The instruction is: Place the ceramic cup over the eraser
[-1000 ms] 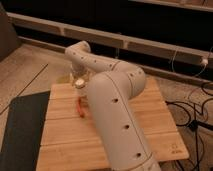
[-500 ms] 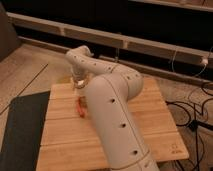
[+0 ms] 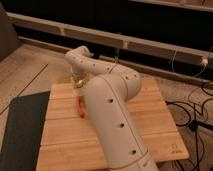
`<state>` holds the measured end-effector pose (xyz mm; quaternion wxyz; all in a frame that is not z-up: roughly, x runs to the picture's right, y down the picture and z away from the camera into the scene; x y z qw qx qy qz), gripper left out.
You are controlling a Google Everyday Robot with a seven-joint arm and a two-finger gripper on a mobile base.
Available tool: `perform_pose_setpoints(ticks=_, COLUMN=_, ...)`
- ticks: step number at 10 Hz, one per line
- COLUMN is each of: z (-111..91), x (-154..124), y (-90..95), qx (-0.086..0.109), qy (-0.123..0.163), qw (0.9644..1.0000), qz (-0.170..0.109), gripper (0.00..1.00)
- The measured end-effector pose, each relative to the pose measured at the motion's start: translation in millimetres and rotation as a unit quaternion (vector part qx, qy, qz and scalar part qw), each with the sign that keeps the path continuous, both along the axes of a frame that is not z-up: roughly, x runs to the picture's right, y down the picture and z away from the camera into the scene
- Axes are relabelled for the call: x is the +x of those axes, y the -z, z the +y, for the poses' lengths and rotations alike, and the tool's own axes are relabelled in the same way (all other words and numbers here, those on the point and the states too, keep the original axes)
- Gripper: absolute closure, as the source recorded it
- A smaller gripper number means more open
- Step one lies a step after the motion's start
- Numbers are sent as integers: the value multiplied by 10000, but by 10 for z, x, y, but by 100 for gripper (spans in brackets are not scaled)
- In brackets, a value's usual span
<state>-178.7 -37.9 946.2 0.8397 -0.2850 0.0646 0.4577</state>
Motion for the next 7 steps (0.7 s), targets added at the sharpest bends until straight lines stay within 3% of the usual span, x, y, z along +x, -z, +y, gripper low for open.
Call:
perform_pose_setpoints(ticks=4, z=-445, x=-370, y=730, qx=-32, qy=251, qw=9991, qz=-332, gripper=100)
perform_pose_setpoints(ticks=7, z=-617, x=-290, y=1312, qx=-45, qy=407, qw=9991, qz=-91, gripper=100)
